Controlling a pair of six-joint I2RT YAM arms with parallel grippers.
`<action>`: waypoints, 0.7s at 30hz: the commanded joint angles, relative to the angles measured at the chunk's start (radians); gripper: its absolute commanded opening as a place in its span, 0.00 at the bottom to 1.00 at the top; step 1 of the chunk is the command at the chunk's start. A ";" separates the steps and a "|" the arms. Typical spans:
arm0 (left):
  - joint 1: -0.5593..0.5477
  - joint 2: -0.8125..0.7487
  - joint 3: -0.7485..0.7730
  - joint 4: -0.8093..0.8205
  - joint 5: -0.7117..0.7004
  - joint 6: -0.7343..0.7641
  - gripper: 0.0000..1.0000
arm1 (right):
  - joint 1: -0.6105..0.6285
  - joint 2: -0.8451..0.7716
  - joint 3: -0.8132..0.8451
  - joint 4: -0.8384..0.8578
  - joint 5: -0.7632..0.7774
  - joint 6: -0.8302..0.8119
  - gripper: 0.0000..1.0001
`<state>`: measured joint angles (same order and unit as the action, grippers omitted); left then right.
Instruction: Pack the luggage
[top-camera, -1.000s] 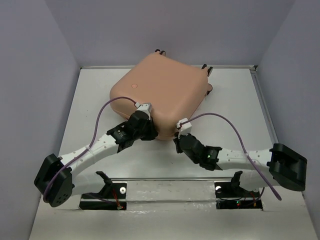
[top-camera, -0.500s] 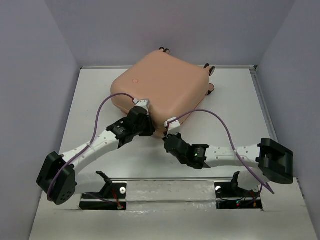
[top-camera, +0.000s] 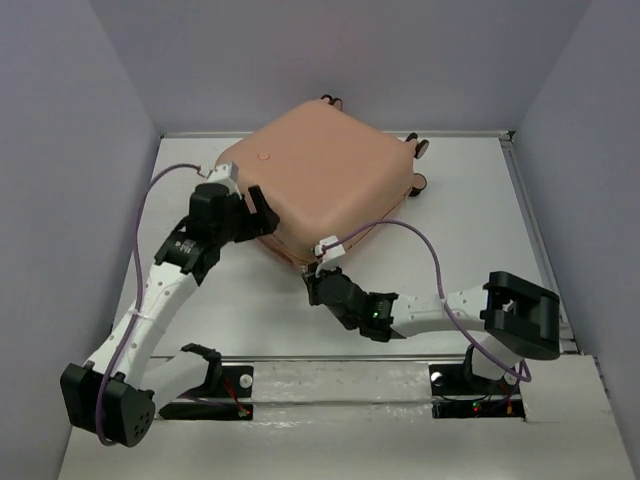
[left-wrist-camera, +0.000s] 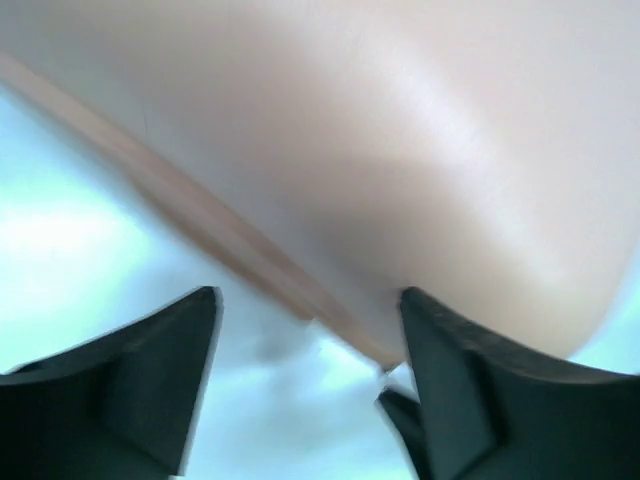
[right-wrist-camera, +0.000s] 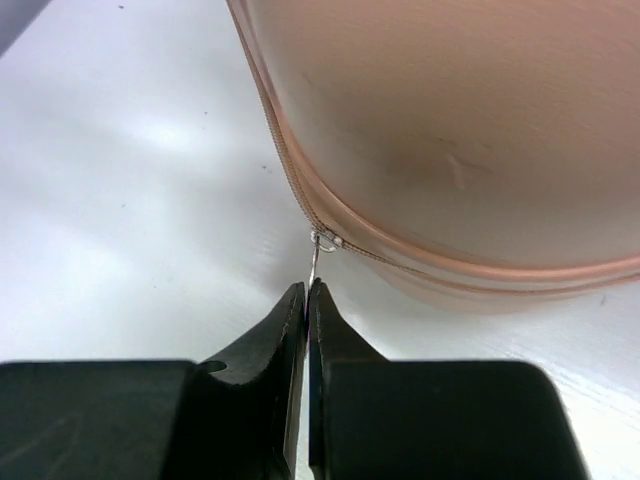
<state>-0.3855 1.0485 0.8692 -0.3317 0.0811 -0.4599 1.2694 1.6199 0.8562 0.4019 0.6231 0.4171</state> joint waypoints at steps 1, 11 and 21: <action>0.104 -0.036 0.249 0.149 0.077 0.072 0.91 | 0.122 -0.182 -0.118 0.200 -0.188 0.136 0.07; 0.408 0.270 0.542 0.163 0.129 0.009 0.99 | 0.030 -0.510 -0.228 -0.287 -0.141 0.288 0.80; 0.508 0.660 0.695 0.183 0.247 -0.045 0.85 | -0.525 -0.666 -0.252 -0.445 -0.331 0.249 0.07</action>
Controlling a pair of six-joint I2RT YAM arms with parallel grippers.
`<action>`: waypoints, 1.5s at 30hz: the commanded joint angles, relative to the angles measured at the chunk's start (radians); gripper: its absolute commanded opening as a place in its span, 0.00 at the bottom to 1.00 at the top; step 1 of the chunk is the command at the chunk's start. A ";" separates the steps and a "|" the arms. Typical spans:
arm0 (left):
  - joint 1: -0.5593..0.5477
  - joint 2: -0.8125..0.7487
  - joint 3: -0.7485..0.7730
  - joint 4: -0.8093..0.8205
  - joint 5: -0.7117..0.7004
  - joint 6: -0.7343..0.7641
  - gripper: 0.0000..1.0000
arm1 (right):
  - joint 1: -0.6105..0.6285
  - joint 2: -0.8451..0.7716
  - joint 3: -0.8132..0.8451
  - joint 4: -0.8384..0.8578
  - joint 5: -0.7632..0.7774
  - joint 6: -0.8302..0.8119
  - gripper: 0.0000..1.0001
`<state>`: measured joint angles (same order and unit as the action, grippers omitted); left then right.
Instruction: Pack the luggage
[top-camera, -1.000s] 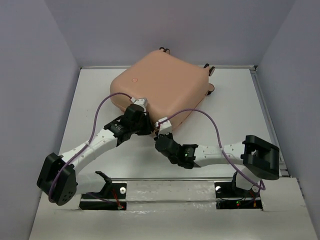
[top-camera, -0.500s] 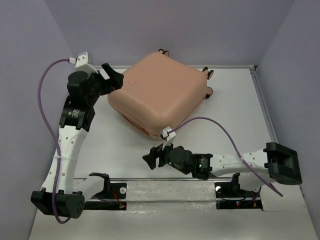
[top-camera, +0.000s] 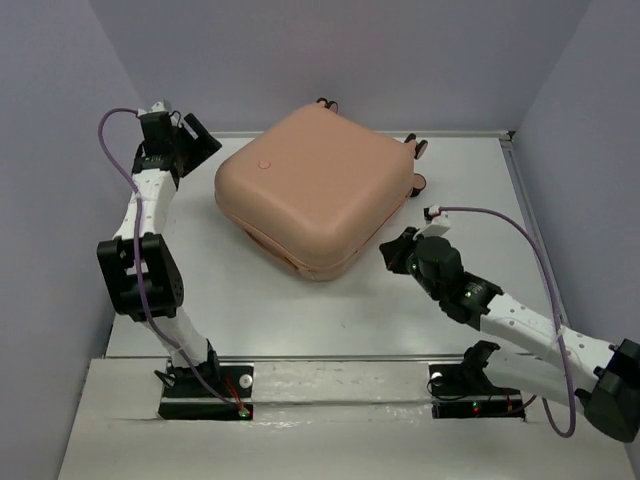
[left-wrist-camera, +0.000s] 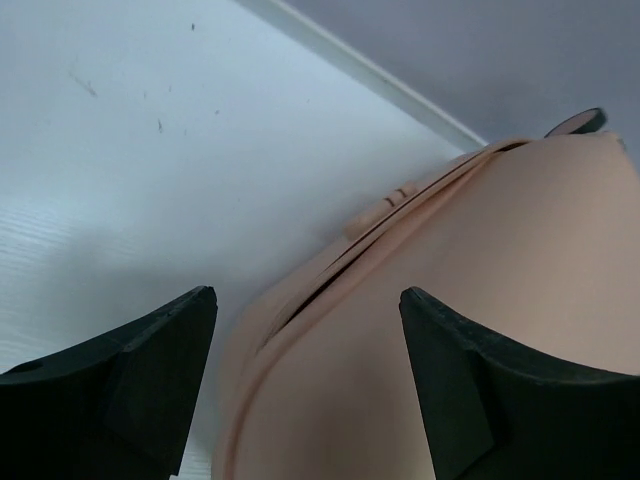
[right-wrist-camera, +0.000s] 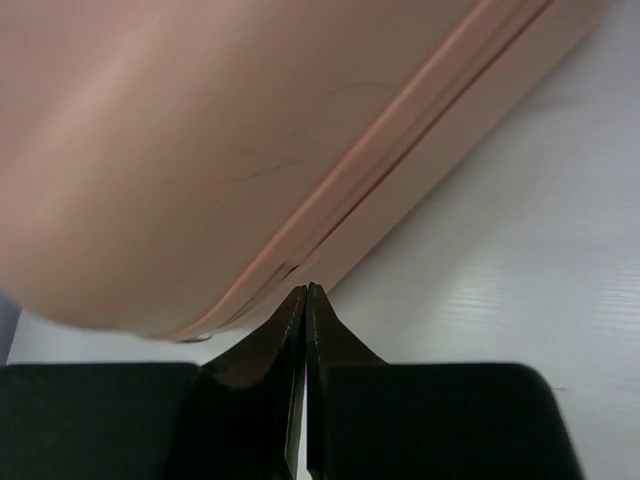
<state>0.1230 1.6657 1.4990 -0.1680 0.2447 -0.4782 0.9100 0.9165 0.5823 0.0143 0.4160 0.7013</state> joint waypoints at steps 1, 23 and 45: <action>0.000 0.081 0.075 0.021 0.087 -0.026 0.81 | -0.262 0.062 0.048 -0.056 -0.152 -0.054 0.07; -0.238 -0.241 -0.647 0.360 0.039 -0.160 0.63 | -0.448 0.821 0.663 0.042 -0.663 -0.213 0.07; -0.229 -0.698 -0.387 0.021 -0.130 -0.031 0.97 | -0.556 0.575 0.795 -0.320 -0.598 -0.407 0.88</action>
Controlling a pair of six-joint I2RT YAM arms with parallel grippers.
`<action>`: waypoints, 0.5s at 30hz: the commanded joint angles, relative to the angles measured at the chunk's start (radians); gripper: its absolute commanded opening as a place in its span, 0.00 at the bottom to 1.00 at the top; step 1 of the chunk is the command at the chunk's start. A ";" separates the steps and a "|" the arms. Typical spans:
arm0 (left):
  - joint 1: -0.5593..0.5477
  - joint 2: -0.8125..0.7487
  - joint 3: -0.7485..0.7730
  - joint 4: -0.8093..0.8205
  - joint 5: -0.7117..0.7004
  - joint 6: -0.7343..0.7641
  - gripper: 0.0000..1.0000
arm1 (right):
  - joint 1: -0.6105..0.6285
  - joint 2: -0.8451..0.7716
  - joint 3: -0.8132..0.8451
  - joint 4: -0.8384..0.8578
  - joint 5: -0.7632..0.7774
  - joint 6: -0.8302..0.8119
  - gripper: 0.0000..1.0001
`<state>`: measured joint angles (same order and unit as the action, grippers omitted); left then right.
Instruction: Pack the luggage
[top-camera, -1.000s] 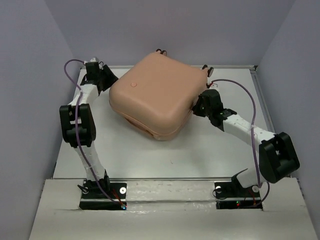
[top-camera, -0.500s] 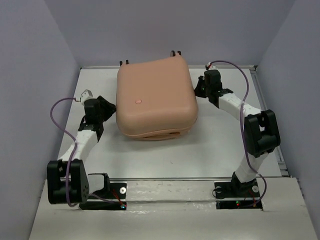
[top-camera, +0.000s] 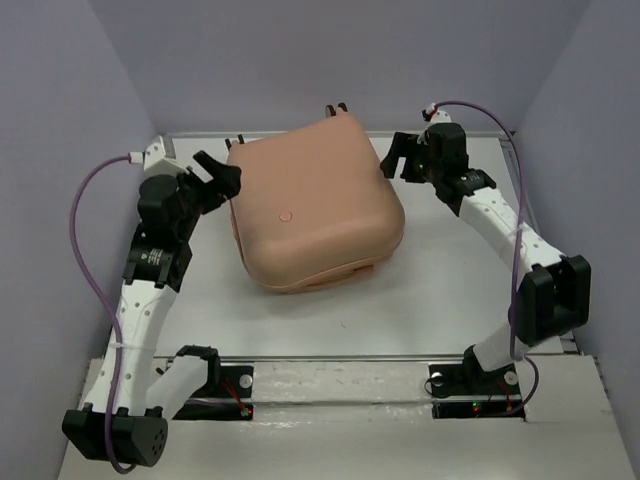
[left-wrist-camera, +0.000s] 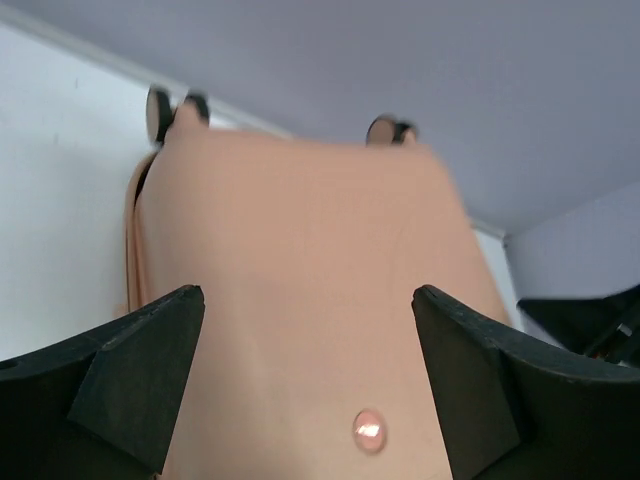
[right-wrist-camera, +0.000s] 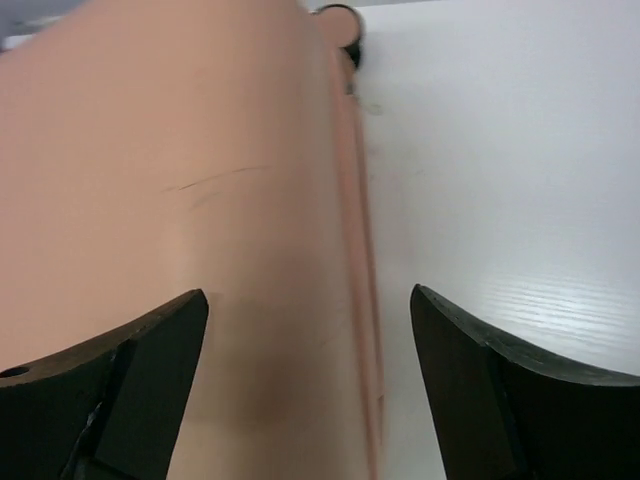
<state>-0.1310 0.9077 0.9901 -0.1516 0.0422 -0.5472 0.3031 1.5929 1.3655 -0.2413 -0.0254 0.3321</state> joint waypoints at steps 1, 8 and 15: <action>0.053 0.124 0.151 0.015 0.091 0.027 0.98 | 0.051 -0.122 -0.024 -0.061 -0.181 -0.039 0.89; 0.174 0.512 0.309 0.121 0.315 -0.029 0.99 | 0.051 -0.277 -0.250 0.032 -0.312 -0.039 0.94; 0.203 0.810 0.479 0.205 0.452 -0.075 0.99 | 0.079 -0.450 -0.501 0.117 -0.343 -0.018 0.95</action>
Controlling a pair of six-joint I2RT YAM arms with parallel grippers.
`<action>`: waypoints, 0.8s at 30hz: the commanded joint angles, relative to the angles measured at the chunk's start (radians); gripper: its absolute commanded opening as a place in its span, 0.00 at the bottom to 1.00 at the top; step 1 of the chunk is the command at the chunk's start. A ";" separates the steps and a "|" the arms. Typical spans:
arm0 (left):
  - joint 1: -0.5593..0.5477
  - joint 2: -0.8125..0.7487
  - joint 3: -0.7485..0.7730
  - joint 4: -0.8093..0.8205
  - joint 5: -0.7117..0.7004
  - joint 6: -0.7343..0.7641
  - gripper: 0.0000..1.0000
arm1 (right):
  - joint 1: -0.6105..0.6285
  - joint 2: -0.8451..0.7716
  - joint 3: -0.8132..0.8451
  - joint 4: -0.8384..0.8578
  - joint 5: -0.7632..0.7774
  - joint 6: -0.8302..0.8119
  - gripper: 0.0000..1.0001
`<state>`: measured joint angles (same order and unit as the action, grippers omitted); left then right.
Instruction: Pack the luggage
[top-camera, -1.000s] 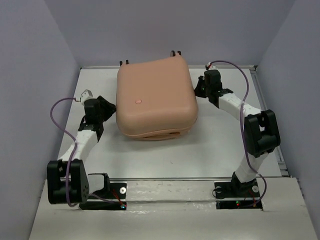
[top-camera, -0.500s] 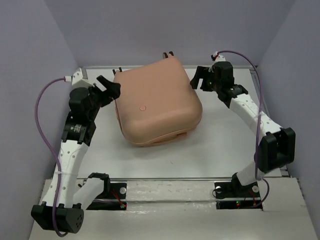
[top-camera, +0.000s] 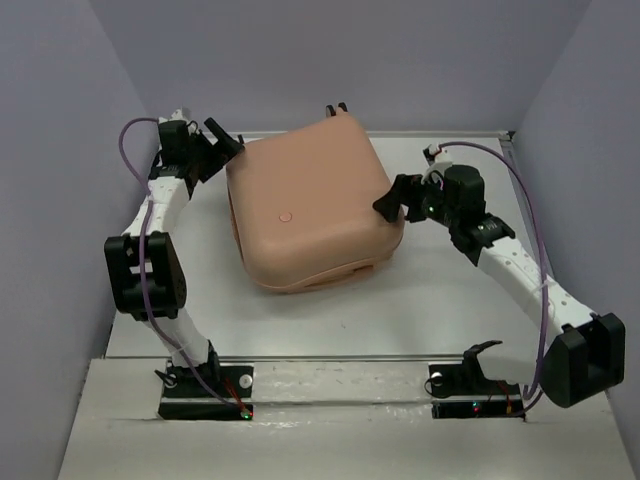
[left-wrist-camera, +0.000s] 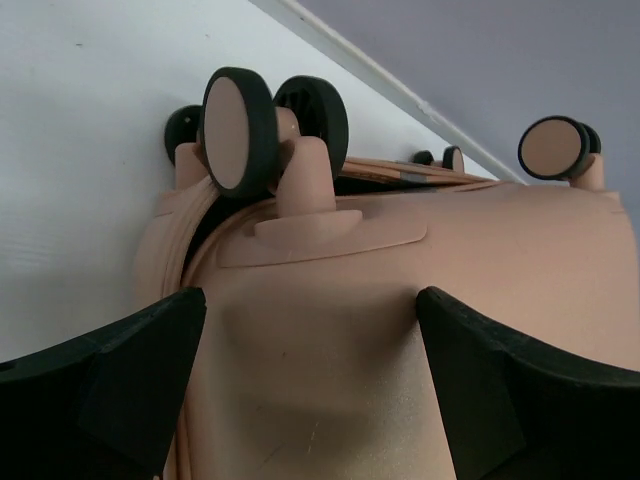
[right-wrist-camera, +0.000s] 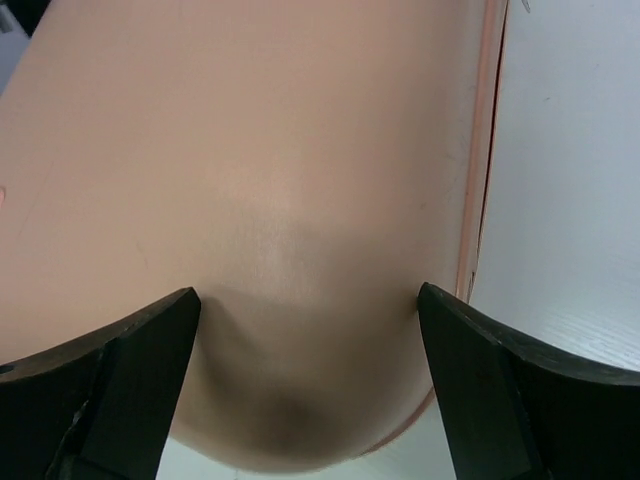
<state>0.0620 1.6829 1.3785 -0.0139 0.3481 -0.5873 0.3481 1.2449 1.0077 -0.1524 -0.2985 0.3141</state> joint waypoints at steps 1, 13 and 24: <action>0.010 0.029 0.077 0.092 0.160 -0.046 0.99 | 0.034 -0.134 -0.180 0.045 -0.067 0.008 0.95; 0.064 -0.685 -0.581 0.166 0.037 -0.088 0.99 | 0.034 -0.504 -0.550 0.048 0.018 0.158 0.21; 0.075 -0.917 -0.880 0.048 0.091 -0.084 0.68 | 0.034 -0.285 -0.632 0.423 -0.017 0.079 0.53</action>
<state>0.1318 0.8043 0.5526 0.0765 0.4088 -0.6514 0.3763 0.9024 0.4210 -0.0212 -0.2718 0.4164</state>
